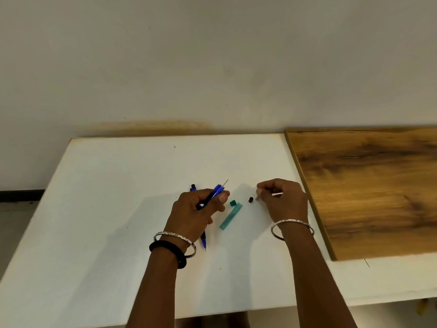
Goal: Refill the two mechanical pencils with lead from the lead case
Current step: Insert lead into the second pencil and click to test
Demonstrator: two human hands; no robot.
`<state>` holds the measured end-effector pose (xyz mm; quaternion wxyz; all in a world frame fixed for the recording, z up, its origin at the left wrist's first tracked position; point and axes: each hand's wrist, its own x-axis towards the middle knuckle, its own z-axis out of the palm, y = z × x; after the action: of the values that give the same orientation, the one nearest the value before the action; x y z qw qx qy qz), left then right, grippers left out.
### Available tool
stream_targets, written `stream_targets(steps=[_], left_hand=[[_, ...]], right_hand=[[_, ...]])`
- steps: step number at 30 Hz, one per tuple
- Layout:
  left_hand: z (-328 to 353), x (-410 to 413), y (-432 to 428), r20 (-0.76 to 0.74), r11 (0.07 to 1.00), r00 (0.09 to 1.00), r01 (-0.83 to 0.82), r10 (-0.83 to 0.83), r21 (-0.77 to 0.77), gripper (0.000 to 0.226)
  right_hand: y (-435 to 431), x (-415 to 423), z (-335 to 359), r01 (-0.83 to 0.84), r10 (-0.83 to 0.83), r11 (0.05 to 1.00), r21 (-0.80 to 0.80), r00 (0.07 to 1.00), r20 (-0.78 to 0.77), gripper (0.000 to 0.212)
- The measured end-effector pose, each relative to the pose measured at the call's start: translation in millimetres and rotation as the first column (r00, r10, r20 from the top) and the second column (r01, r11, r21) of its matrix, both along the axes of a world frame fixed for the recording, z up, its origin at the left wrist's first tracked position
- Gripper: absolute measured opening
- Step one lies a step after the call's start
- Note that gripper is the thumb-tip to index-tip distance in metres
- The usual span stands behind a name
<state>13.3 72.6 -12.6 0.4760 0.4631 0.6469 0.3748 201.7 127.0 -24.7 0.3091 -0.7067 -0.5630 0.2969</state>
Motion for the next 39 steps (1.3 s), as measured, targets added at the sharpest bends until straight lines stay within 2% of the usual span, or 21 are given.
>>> stream_targets(steps=[3, 7, 9, 11, 12, 16, 24, 35, 37, 39], left_hand=[[0.9, 0.2, -0.1, -0.005, 1.0, 1.0, 0.005, -0.005, 0.001, 0.026], [1.6, -0.9, 0.2, 0.027, 1.0, 1.0, 0.015, -0.015, 0.011, 0.029], [5.9, -0.5, 0.9, 0.177, 0.999, 0.983, 0.042, -0.046, 0.026, 0.034], [10.8, -0.5, 1.1, 0.416, 0.997, 0.906, 0.053, -0.075, 0.063, 0.038], [12.5, -1.3, 1.1, 0.469, 0.995, 0.879, 0.053, -0.088, 0.087, 0.039], [12.1, -1.2, -0.3, 0.351, 0.993, 0.931, 0.071, -0.098, 0.089, 0.035], [11.0, 0.4, -0.5, 0.306, 0.994, 0.947, 0.075, -0.094, 0.074, 0.036], [5.0, 1.5, 1.6, 0.253, 0.998, 0.966, 0.048, -0.056, 0.036, 0.026], [2.9, 1.8, 1.7, 0.223, 0.999, 0.974, 0.04, -0.047, 0.037, 0.024], [1.4, 3.2, 1.2, 0.132, 0.998, 0.99, 0.045, -0.05, 0.04, 0.026]], right_hand=[[-2.2, -7.1, -1.3, -0.039, 0.04, 0.999, -0.021, 0.998, 0.054, 0.014], [-2.4, -8.3, -1.8, -0.007, 0.003, 1.0, 0.029, 0.991, 0.137, 0.015], [-2.0, -7.5, -2.8, 0.02, -0.026, 0.999, 0.038, 0.984, 0.174, 0.016], [-1.8, -7.4, -3.9, 0.028, -0.034, 0.999, 0.034, 0.981, 0.192, 0.016], [-1.7, -7.3, -4.4, 0.029, -0.034, 0.999, 0.033, 0.981, 0.189, 0.016], [-1.3, -5.6, -7.9, 0.023, -0.03, 0.999, 0.035, 0.977, 0.209, 0.016], [0.2, -5.8, -14.6, -0.03, 0.039, 0.999, -0.041, 0.971, 0.235, 0.022], [2.5, -9.2, -19.9, -0.012, 0.046, 0.994, -0.108, 0.947, 0.319, 0.009], [1.6, -10.1, -18.9, 0.003, 0.016, 0.998, -0.058, 0.944, 0.33, 0.01], [1.8, -10.2, -11.6, 0.066, -0.077, 0.996, 0.061, 0.979, 0.187, 0.011]])
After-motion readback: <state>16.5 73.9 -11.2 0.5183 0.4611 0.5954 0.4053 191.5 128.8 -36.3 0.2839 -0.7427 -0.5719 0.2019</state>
